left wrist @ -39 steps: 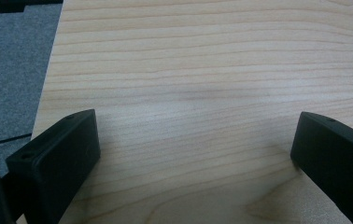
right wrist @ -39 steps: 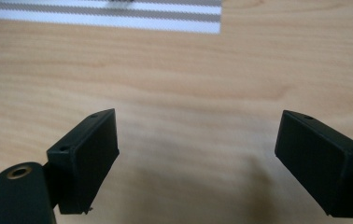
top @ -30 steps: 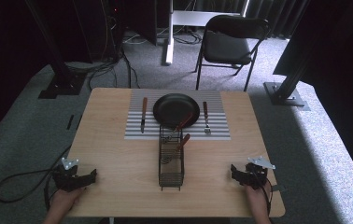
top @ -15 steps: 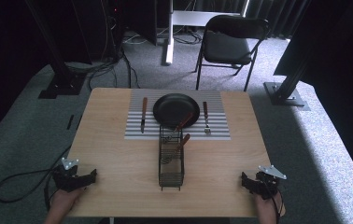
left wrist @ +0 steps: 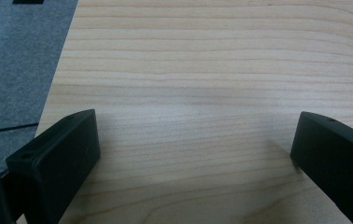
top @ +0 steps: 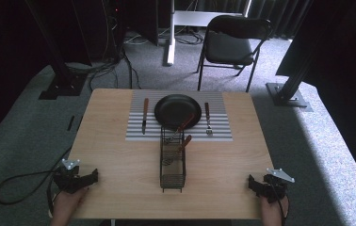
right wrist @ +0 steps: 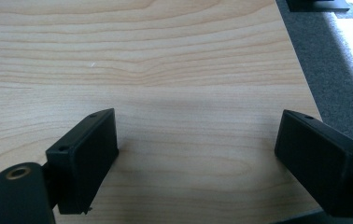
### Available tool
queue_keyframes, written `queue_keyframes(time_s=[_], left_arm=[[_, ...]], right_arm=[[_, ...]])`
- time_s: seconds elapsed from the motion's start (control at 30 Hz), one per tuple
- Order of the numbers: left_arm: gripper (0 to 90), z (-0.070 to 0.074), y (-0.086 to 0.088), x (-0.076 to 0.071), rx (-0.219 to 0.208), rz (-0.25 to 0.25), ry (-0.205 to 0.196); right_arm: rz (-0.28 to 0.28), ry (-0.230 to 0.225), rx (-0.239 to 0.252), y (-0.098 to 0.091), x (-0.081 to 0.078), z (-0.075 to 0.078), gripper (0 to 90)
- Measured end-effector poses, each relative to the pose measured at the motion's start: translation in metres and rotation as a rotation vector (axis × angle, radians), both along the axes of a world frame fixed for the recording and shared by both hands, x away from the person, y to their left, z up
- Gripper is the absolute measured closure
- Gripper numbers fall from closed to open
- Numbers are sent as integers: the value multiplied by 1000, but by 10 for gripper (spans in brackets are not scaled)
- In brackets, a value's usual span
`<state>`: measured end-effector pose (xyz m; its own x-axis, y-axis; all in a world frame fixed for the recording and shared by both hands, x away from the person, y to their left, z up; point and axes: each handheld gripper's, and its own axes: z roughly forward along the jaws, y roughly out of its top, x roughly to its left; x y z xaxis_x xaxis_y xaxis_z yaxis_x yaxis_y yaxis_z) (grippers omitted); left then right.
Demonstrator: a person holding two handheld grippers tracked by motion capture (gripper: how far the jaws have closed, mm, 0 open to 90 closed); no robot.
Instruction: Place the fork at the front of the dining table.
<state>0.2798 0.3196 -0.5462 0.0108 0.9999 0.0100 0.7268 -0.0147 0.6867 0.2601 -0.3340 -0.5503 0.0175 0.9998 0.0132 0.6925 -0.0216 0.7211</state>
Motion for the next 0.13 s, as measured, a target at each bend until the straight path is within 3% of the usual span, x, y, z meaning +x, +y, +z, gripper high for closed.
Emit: queue_keyframes(time_s=[0.13], left_arm=[[12,0,-2,-2,-1,22,1]], right_arm=[[1,0,1,0,0,0,126]])
